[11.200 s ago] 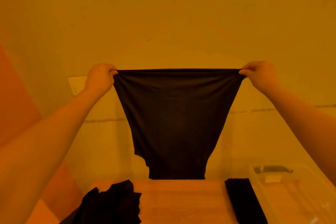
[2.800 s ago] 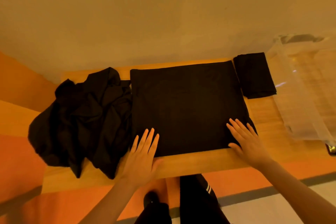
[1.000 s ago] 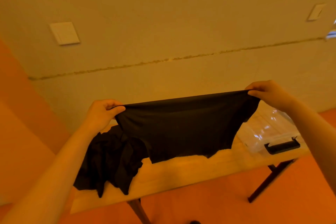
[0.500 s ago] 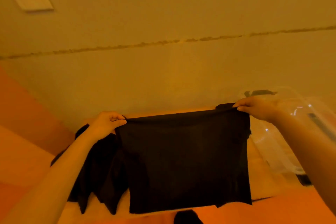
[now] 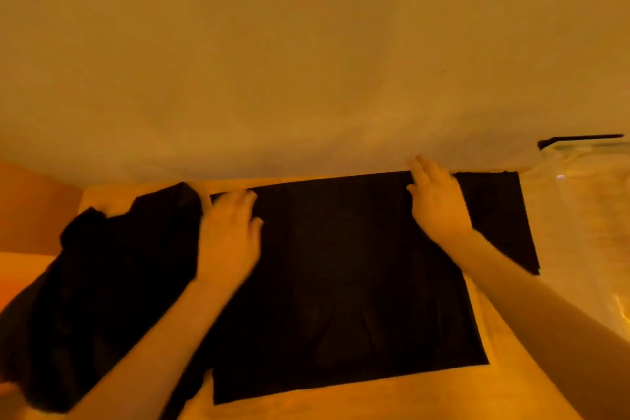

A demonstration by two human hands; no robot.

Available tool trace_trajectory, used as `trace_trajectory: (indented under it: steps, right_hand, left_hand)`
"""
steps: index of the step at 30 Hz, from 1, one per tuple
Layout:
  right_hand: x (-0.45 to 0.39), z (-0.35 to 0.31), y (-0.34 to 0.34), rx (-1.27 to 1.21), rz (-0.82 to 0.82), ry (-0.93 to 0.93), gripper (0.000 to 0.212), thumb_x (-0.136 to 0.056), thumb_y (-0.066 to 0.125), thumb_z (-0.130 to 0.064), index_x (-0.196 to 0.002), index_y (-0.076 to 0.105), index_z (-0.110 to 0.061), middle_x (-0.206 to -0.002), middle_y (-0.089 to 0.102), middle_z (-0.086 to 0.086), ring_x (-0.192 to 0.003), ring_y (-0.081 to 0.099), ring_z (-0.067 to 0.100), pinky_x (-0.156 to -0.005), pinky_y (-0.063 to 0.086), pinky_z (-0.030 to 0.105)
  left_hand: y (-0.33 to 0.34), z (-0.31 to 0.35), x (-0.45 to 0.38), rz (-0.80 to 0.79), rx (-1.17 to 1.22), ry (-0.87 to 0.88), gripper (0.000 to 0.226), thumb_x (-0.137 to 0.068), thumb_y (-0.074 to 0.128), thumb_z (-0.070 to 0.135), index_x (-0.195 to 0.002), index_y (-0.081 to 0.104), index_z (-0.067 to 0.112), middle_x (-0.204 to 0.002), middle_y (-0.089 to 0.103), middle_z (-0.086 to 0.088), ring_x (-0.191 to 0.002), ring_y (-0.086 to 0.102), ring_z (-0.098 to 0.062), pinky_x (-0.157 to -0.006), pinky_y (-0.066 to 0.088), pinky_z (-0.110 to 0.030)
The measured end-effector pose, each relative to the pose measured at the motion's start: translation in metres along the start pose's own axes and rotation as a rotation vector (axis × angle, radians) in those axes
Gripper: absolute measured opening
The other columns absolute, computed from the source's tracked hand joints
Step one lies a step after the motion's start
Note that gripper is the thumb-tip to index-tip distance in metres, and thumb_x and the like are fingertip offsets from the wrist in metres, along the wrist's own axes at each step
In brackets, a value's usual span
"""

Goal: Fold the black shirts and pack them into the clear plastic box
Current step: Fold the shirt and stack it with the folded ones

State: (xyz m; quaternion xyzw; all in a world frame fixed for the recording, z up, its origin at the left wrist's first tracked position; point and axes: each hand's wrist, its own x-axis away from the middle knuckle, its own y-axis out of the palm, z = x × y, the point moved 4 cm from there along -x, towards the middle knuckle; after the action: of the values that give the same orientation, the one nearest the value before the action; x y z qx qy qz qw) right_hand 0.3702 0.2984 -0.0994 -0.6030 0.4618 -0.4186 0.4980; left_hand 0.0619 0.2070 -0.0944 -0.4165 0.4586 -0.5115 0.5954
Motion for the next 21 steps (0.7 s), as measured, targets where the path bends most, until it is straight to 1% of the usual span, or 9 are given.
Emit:
trace_trajectory:
  steps: [2, 3, 5, 7, 9, 12, 15, 18, 21]
  right_hand:
    - [0.03, -0.014, 0.017, -0.029, -0.063, -0.078, 0.055, -0.091, 0.056, -0.019, -0.141, 0.037, -0.006, -0.147, 0.035, 0.014, -0.135, 0.035, 0.03, -0.109, 0.029, 0.042]
    - [0.042, -0.013, 0.026, -0.039, -0.132, -0.078, 0.058, -0.094, 0.051, -0.026, -0.145, 0.028, -0.009, -0.153, 0.024, 0.01, -0.141, 0.023, 0.025, -0.112, 0.022, 0.039]
    - [0.058, -0.001, 0.044, -0.022, -0.283, -0.019, 0.062, -0.098, 0.032, -0.042, -0.149, 0.009, -0.015, -0.156, 0.001, 0.001, -0.142, -0.004, 0.014, -0.114, 0.002, 0.033]
    - [0.063, 0.012, 0.053, 0.007, -0.302, 0.004, 0.071, -0.09, 0.009, -0.057, -0.148, 0.004, -0.016, -0.153, -0.008, -0.003, -0.138, -0.014, 0.01, -0.113, -0.006, 0.03]
    - [0.063, 0.015, 0.054, 0.0, -0.275, -0.008, 0.08, -0.083, -0.001, -0.058, -0.148, 0.008, -0.014, -0.155, -0.003, 0.0, -0.139, -0.011, 0.011, -0.113, -0.005, 0.032]
    - [0.071, 0.006, 0.047, 0.03, -0.253, 0.02, 0.073, -0.091, 0.012, -0.057, -0.148, 0.008, -0.012, -0.157, 0.001, 0.004, -0.14, -0.008, 0.014, -0.114, -0.002, 0.035]
    - [0.105, -0.007, 0.032, -0.009, -0.165, -0.006, 0.068, -0.09, 0.009, -0.054, -0.145, 0.007, -0.013, -0.152, 0.001, -0.002, -0.141, -0.001, 0.015, -0.114, 0.003, 0.036]
    - [0.168, -0.013, 0.033, -0.021, -0.145, -0.072, 0.065, -0.095, 0.008, -0.054, -0.144, 0.02, -0.012, -0.15, 0.018, 0.002, -0.141, 0.016, 0.019, -0.114, 0.018, 0.039]
    - [0.227, 0.006, 0.047, -0.047, -0.163, 0.03, 0.07, -0.096, 0.006, -0.055, -0.142, 0.03, -0.009, -0.148, 0.031, 0.009, -0.139, 0.019, 0.018, -0.112, 0.018, 0.037]
  left_hand:
    - [0.026, 0.028, 0.035, -0.165, -0.042, 0.113, 0.05, -0.087, 0.046, 0.034, -0.129, 0.05, 0.008, -0.135, 0.05, -0.015, -0.126, 0.045, -0.033, -0.101, 0.037, -0.049]
    - [0.039, 0.03, 0.049, -0.243, -0.081, 0.112, 0.056, -0.088, 0.037, 0.042, -0.135, 0.044, 0.012, -0.141, 0.044, -0.012, -0.132, 0.035, -0.029, -0.103, 0.031, -0.049]
    - [0.06, 0.019, 0.064, -0.316, -0.13, 0.058, 0.062, -0.09, 0.028, 0.048, -0.142, 0.032, 0.016, -0.148, 0.035, -0.011, -0.138, 0.02, -0.027, -0.105, 0.023, -0.049]
    - [0.067, 0.008, 0.068, -0.322, -0.148, 0.025, 0.063, -0.091, 0.025, 0.049, -0.144, 0.028, 0.016, -0.15, 0.031, -0.011, -0.14, 0.016, -0.027, -0.106, 0.021, -0.05]
    - [0.068, 0.007, 0.068, -0.351, -0.163, 0.031, 0.063, -0.092, 0.021, 0.049, -0.146, 0.024, 0.016, -0.151, 0.027, -0.011, -0.141, 0.015, -0.028, -0.107, 0.018, -0.051]
    - [0.059, 0.011, 0.072, -0.362, -0.125, -0.002, 0.064, -0.092, 0.017, 0.05, -0.146, 0.016, 0.015, -0.153, 0.021, -0.014, -0.141, 0.009, -0.029, -0.11, 0.014, -0.051]
    - [0.039, 0.023, 0.101, -0.287, -0.109, 0.039, 0.062, -0.096, 0.014, 0.048, -0.145, 0.024, 0.011, -0.152, 0.024, -0.015, -0.141, 0.015, -0.03, -0.112, 0.017, -0.049]
    - [0.028, 0.031, 0.161, -0.32, -0.067, 0.145, 0.061, -0.097, 0.005, 0.046, -0.143, 0.027, 0.012, -0.15, 0.028, -0.012, -0.14, 0.017, -0.027, -0.114, 0.009, -0.043]
    - [0.032, 0.015, 0.211, -0.364, -0.098, 0.12, 0.059, -0.097, 0.011, 0.044, -0.139, 0.032, 0.009, -0.144, 0.038, -0.017, -0.135, 0.025, -0.03, -0.113, 0.001, -0.036]
